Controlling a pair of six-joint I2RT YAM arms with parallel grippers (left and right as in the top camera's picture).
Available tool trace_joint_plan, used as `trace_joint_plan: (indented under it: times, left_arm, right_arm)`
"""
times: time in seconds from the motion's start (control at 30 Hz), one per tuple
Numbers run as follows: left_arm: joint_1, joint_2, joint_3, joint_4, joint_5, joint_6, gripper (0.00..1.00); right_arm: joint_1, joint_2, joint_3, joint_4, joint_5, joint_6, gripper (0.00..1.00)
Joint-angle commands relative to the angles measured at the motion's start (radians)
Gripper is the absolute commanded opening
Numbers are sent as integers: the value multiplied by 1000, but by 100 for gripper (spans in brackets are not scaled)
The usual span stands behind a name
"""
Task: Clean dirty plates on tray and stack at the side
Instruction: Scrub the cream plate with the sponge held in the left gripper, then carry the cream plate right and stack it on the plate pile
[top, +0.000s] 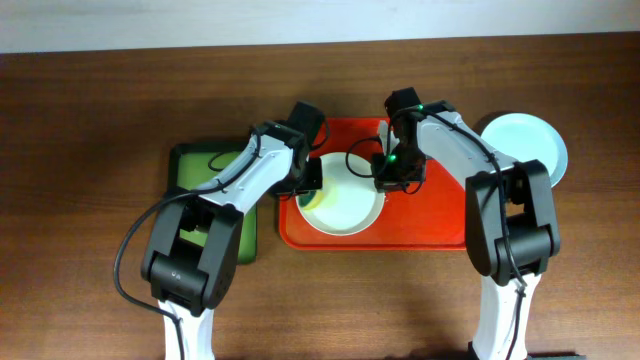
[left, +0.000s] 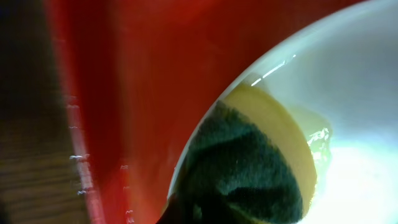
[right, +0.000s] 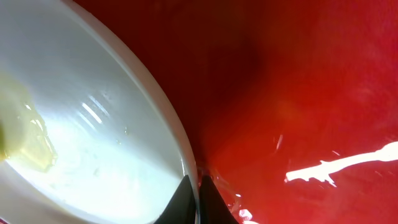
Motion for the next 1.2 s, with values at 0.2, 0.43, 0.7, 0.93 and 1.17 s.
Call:
trace_joint_plan:
  times: [0.2,0.43,0.7,0.93,1.17]
  left_arm:
    - [-3,14,84,-13,371,70,0]
    - [-40,33,-69,60,31,39,0]
    - [-26,-7,56,-134,-398,-4,0]
    - [97,-301,147,-262,-142,-12,0]
    - [361,-309,-36,-306,-147,3,0]
  right_arm:
    - [3,17,-16,5,36,12,4]
    - [2,17,-16,5,36,12,4]
    - [2,16,-14,0,35,12,4]
    - [4,2,209,-201,77,0,4]
    - [145,-2,651,-618,668,187,4]
